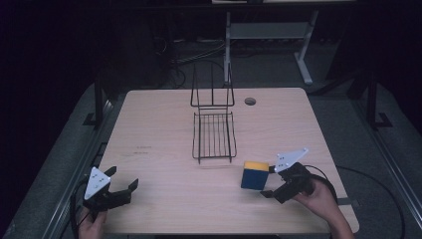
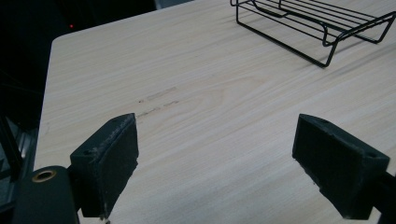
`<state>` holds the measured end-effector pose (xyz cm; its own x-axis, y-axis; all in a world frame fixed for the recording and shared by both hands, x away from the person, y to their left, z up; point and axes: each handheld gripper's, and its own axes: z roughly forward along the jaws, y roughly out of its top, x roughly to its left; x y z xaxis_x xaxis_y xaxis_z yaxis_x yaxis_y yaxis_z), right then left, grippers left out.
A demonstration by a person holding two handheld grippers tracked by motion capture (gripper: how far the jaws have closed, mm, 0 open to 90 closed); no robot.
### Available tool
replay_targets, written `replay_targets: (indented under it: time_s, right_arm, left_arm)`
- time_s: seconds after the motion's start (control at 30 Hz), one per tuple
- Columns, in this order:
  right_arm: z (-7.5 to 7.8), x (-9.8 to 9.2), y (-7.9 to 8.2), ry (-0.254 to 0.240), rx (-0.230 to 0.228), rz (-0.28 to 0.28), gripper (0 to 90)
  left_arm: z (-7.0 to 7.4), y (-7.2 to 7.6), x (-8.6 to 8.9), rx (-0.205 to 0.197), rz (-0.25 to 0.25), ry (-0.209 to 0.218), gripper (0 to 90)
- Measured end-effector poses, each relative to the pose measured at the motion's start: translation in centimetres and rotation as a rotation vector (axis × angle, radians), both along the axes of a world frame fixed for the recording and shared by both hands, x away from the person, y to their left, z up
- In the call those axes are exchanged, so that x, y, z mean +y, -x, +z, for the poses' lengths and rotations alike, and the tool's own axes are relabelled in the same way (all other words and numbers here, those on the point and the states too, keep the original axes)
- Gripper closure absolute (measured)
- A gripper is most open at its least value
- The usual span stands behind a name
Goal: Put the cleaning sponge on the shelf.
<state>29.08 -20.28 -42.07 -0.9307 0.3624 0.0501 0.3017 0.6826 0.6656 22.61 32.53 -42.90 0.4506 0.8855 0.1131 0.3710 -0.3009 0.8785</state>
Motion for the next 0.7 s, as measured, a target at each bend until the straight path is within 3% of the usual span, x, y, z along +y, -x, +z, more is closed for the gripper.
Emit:
replay_targets:
  time_s: [0.7]
  right_arm:
    - [0.0,2.3,-1.3,0.019,0.014,0.020,19.7]
  left_arm:
    - [0.0,0.0,0.0,0.000,-0.005,0.000,13.9]
